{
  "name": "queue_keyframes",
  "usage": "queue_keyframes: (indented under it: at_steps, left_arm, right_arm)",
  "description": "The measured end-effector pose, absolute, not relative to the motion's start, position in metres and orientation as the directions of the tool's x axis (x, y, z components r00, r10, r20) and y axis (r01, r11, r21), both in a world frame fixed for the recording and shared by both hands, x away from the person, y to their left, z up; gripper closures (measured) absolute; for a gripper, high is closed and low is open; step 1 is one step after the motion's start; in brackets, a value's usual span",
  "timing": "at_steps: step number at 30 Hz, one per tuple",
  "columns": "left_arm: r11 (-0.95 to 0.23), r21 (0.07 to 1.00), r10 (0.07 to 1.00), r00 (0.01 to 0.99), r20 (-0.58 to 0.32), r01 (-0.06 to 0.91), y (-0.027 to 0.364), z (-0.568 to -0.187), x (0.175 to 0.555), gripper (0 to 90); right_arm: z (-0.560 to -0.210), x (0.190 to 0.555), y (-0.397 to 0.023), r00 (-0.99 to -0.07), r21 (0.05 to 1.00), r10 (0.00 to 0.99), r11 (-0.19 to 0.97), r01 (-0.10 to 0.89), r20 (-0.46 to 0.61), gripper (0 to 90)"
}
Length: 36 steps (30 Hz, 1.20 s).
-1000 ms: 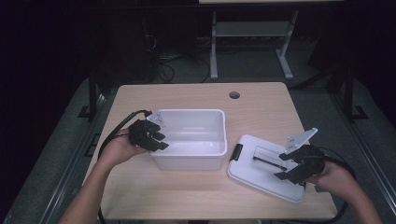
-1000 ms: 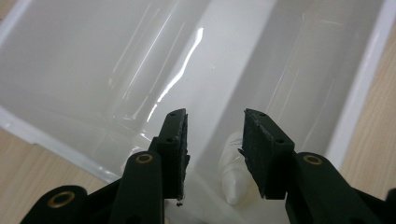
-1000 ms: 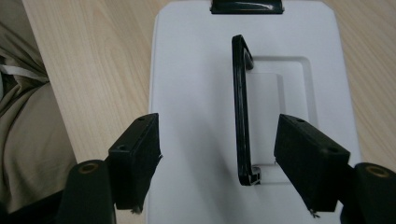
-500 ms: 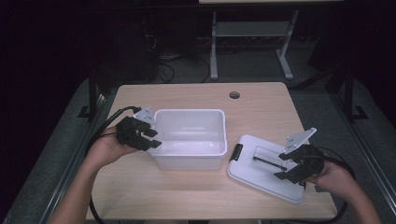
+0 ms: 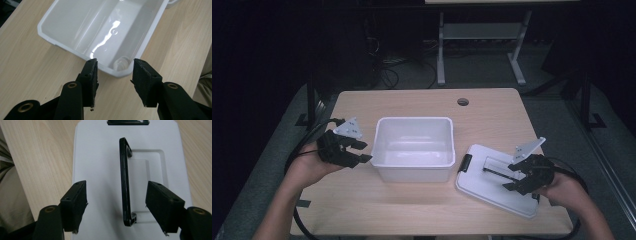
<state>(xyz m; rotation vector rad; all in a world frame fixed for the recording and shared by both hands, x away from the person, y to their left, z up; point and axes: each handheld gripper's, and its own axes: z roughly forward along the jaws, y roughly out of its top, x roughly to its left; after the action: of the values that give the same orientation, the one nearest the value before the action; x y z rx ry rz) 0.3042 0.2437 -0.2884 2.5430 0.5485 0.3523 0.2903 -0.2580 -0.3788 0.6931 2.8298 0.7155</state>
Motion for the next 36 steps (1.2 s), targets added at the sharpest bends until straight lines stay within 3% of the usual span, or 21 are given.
queue_keyframes:
  at_steps: [36]
  left_arm:
    - [-0.742, 0.560, 0.509, 0.853, 0.113, 0.368, 0.288, -0.335, 0.270, 43.3]
  right_arm:
    - [-0.402, 0.311, -0.244, -0.874, 0.443, 0.485, 0.788, 0.428, -0.018, 70.3]
